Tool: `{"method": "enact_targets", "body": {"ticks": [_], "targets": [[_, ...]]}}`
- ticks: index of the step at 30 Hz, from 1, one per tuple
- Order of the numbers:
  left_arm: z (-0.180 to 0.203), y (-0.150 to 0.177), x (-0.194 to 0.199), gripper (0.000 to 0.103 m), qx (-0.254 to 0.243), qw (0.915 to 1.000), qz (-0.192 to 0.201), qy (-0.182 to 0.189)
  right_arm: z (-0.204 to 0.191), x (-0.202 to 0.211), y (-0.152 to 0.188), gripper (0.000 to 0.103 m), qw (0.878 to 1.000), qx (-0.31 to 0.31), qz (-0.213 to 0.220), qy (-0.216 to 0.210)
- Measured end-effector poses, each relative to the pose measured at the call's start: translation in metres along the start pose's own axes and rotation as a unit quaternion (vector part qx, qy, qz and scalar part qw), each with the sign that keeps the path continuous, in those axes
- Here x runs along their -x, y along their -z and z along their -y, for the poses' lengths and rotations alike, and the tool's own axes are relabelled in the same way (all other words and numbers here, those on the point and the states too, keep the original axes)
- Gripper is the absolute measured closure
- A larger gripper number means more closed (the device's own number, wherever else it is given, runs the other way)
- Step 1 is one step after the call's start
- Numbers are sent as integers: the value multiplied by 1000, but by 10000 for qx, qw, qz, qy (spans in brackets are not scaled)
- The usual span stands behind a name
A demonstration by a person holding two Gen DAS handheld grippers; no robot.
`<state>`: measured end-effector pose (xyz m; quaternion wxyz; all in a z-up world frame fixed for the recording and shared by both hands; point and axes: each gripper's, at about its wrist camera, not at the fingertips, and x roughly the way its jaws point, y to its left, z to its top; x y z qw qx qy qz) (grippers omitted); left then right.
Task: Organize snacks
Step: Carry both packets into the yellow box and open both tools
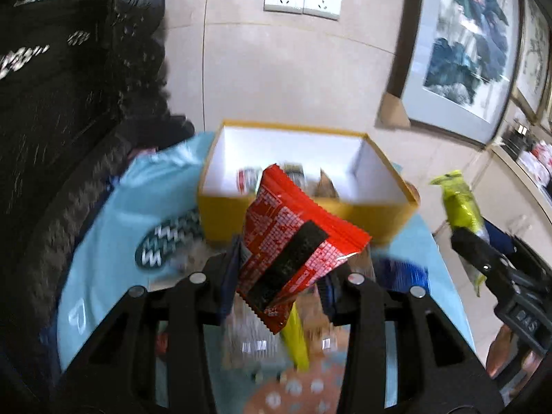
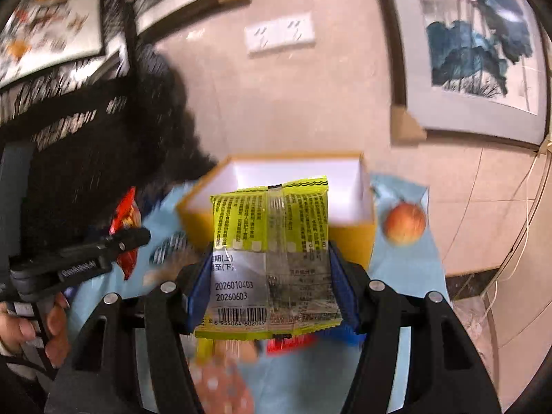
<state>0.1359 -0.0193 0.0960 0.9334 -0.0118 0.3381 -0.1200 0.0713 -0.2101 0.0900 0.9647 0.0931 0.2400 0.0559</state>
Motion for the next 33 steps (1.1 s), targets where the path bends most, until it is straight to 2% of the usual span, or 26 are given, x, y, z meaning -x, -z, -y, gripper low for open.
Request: {"method": "enact_targets", "body": {"ticks": [2,4,12,15,16,17,19,21,26,33], "targets": [[2,-20,-16,63,107,9999,-34,-20,6,-14,-7,41,9998,-102,148,116],[5,-36,-36,63,207,9998,-75,14,9,-34,-9,41,9996,-96,80,249],[19,-64,-109,63,97,9998,-175,91,26,-102,-22,41,9983,106,-66,576],[17,-73,-143,60,117,9995,-293,92,32,-137,-26,37,9971,65,-113,756],[14,-74,-149,36,191,9993,-325,46,30,-145,-24,30,9954,175,-160,932],[10,-74,-154,11,299,9990,-344,-41,27,-149,-23,28,9927,361,-190,1139],[0,-72,-149,5,505,9986,-106,-112,24,-144,-17,25,9888,588,4,1375],[-5,-70,-144,4,486,9986,-108,-152,26,-132,-13,25,9931,462,148,1072],[-17,-57,-123,4,607,9978,-210,-136,35,-102,-3,25,9987,-69,-87,500],[-10,-23,-82,4,454,9983,-297,-220,33,-66,21,25,9978,-150,-284,578]]}}
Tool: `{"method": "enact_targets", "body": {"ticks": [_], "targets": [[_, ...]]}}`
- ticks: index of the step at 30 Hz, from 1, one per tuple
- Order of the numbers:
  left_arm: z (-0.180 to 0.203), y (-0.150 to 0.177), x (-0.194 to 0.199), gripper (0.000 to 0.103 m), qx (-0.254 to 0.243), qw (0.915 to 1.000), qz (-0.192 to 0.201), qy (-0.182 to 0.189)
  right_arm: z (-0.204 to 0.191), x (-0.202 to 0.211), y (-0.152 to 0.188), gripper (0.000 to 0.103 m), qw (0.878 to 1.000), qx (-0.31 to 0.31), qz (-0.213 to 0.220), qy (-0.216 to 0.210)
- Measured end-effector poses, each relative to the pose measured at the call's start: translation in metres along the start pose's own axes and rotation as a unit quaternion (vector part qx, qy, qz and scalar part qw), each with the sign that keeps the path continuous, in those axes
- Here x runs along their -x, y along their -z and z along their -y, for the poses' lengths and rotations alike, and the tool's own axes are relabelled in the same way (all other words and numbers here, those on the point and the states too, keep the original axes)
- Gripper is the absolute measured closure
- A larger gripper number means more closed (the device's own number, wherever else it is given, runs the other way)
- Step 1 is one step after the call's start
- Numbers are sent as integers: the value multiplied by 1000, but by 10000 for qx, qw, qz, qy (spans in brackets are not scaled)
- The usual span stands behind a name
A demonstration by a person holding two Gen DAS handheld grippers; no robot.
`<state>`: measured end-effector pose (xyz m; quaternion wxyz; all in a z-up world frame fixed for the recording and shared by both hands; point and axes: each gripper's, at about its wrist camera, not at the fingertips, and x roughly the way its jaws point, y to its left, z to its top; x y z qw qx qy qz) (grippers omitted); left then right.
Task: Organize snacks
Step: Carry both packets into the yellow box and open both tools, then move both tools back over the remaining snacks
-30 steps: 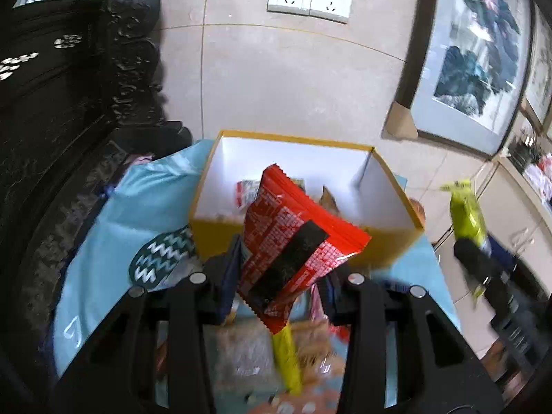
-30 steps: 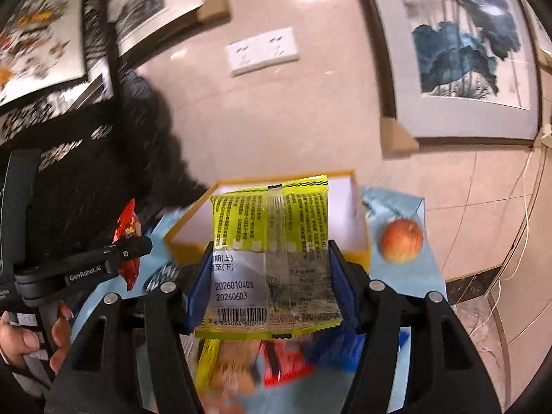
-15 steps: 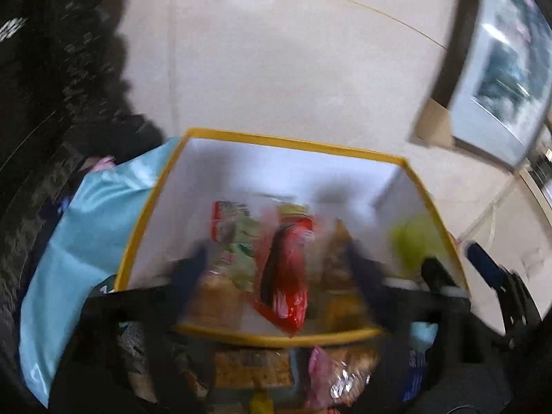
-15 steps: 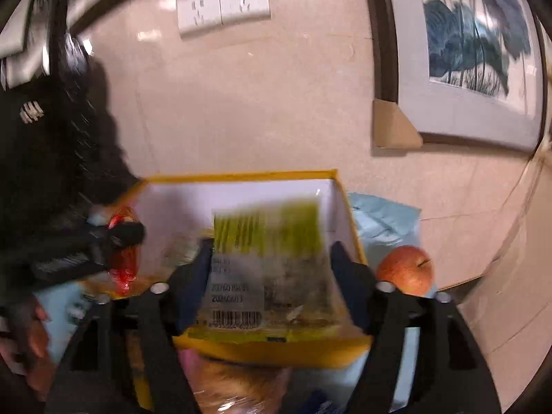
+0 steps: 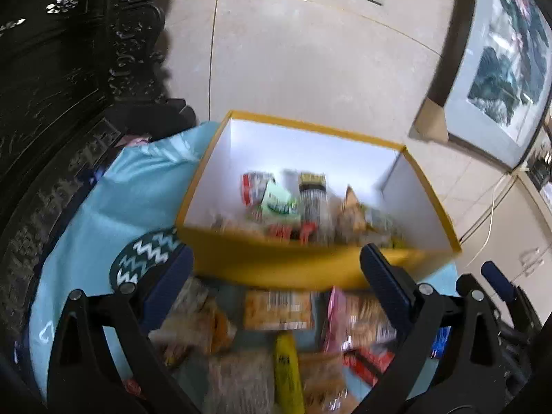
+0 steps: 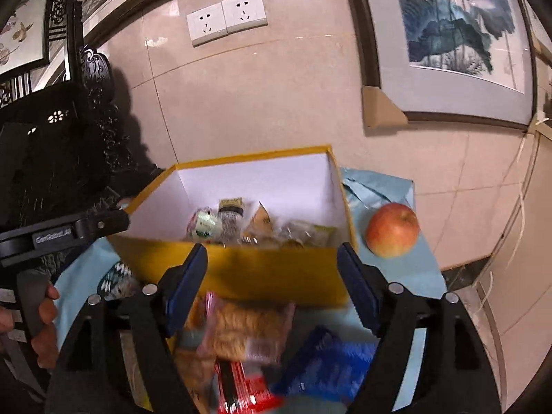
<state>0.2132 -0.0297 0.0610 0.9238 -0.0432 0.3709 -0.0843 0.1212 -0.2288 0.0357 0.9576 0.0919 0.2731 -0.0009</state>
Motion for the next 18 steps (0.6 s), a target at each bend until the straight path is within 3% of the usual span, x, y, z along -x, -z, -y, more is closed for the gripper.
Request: {"method": "enact_targets", "body": {"ticks": [5,7,13,18], "targets": [[-1,37,22,4,-200,9997,-125,-48,10,30,25,25,9999,-143,-70,48],[-4,55,30,4,-207,9996,-157,-62,18,40,38,1,9994,-339,-85,64],[-23,111,29,2,-98,9981,-567,-199,33,55,74,1,9950,-969,-183,-125],[-33,142,17,2,-42,9956,-859,-379,29,56,95,1,9942,-973,-390,-261]]}}
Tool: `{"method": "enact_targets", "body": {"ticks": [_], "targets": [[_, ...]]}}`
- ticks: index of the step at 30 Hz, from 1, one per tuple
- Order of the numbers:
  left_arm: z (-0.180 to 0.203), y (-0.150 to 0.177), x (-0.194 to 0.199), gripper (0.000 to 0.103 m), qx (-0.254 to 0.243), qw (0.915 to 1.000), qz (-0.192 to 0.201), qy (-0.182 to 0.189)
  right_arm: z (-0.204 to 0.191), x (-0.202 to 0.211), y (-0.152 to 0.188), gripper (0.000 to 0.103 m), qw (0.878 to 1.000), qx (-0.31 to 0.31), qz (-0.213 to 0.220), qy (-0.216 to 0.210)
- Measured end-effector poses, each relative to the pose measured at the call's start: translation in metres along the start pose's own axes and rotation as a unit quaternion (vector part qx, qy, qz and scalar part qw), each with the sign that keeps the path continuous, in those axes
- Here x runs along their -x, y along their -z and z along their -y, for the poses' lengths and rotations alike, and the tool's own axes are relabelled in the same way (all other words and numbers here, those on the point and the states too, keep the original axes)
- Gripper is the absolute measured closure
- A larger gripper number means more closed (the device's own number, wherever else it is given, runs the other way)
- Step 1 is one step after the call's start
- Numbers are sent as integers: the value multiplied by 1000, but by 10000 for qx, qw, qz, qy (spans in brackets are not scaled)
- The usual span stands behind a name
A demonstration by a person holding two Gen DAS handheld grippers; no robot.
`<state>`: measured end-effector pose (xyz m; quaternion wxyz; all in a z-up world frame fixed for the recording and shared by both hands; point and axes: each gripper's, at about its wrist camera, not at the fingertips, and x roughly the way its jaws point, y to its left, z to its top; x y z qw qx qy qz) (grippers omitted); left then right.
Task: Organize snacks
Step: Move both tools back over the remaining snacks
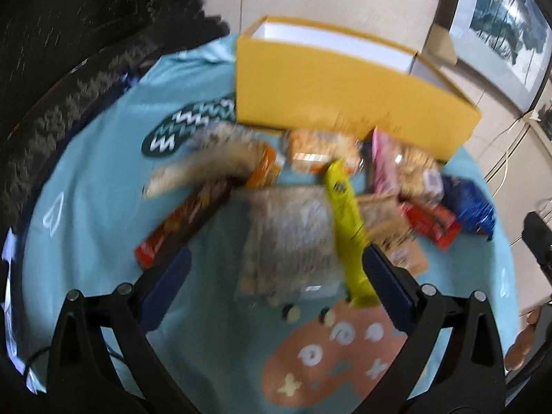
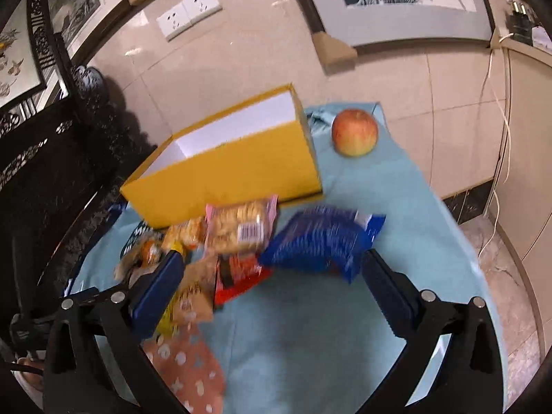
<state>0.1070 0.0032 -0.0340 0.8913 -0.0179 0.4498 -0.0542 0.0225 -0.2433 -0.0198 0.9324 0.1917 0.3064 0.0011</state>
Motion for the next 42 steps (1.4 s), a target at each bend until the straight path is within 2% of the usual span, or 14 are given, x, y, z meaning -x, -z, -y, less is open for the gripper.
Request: {"method": "enact_targets", "body": {"ticks": [3,10,15,16,18,19,25,27,33,34,35,36,38,42], "targets": [[-1,6,-8,2,40,9999,-105,-59,0,-2,7,1,10000,67,-26,11],[4,-1,-18,2,86,9999,-116,-70,15,-12,13,1,9992,-353,-112,-148],[0,-5,-49,4,298,9977,-601,-67,23,-20,18,1,9979,-513,-264,-289],[-3,-4,-53,7,388,9972,-635,57,24,-22,18,1,9978,-517,-295,-285],[-4,-5,-52,23,365,9981,-497,51,24,-24,20,1,9978,-509,-328,-283],[-4,-6,-51,38,311,9985,-456,50,23,-26,20,1,9978,-481,-352,-277],[-21,-6,-50,40,397,9965,-541,490,17,-34,26,1,9980,-342,-484,-215],[-21,-7,-52,40,297,9972,-524,442,15,-36,27,1,9981,-307,-501,-178],[-11,-13,-62,29,150,9986,-498,96,8,-36,30,1,9987,-121,-456,-169],[-10,-13,-63,30,124,9987,-487,24,6,-35,30,1,9989,-56,-436,-157],[-10,-12,-62,38,107,9988,-467,-63,4,-35,29,1,9989,-15,-451,-152],[-12,-11,-60,42,107,9990,-436,-58,2,-34,29,1,9987,19,-492,-145],[-21,-9,-50,55,237,9990,-368,130,-6,-31,27,1,9985,185,-514,-108],[-41,2,-28,57,505,9980,-213,303,-34,-31,30,1,9915,1117,-404,529]]}}
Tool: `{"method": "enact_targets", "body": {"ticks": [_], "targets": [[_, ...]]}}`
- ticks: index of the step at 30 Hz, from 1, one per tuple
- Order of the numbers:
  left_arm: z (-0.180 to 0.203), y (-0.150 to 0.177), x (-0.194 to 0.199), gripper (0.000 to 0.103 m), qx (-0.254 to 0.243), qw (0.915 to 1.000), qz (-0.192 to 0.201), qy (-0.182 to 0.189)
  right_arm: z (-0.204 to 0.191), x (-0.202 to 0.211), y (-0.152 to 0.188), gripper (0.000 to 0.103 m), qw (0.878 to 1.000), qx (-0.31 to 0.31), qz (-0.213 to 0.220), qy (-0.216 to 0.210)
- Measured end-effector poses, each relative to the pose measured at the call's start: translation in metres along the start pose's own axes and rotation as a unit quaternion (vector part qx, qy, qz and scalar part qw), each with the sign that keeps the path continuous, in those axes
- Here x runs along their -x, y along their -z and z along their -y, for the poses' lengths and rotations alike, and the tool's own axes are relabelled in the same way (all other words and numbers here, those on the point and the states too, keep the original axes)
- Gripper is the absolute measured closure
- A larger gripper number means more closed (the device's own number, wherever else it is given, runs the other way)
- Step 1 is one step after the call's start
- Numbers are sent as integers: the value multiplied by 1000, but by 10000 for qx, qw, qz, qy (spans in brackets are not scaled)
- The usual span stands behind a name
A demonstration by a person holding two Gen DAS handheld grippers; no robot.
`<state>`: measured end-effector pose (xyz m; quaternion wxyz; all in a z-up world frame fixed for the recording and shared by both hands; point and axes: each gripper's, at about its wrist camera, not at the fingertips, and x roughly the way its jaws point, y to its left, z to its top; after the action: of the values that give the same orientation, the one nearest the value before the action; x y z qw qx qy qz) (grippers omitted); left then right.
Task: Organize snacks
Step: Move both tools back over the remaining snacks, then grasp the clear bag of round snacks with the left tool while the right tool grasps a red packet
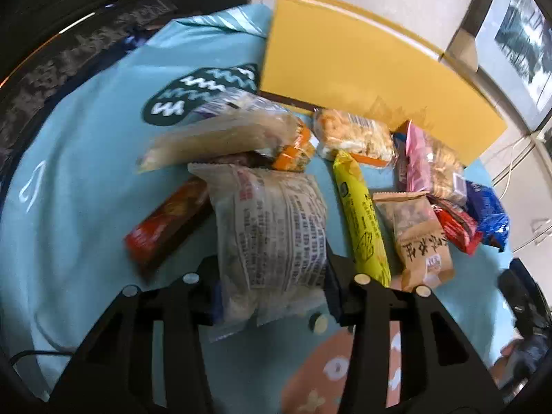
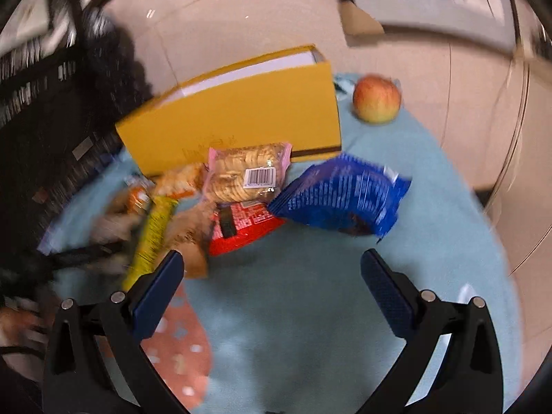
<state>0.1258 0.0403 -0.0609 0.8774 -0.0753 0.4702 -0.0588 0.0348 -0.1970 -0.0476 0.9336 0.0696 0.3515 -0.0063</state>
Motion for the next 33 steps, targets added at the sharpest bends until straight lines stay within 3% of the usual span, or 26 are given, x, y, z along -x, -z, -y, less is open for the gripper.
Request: {"method": "enact_targets", "body": {"ticks": [3,7,9,18,20,33], "targets": [[-9,8,9,57,6,9999,154,9,-21,-8,-7,4,9982,584,69,128],[-7,13,14,57,-113,9996,83,233,-32,-37,-19,39,9946,946,-404,-157],[-6,14,15,57,-185,9995,114,249,-34,-51,-22,46,9921,1109,-589,-58],[-4,16,2,57,-360,9985,41,415,-28,-94,-29,46,9853,1264,-1105,-316],[-3,16,1,57,-380,9984,48,426,-30,-94,-31,55,9843,1291,-1141,-385],[0,17,5,57,-317,9990,-17,306,4,-23,-23,58,9899,515,-846,-1018]]}}
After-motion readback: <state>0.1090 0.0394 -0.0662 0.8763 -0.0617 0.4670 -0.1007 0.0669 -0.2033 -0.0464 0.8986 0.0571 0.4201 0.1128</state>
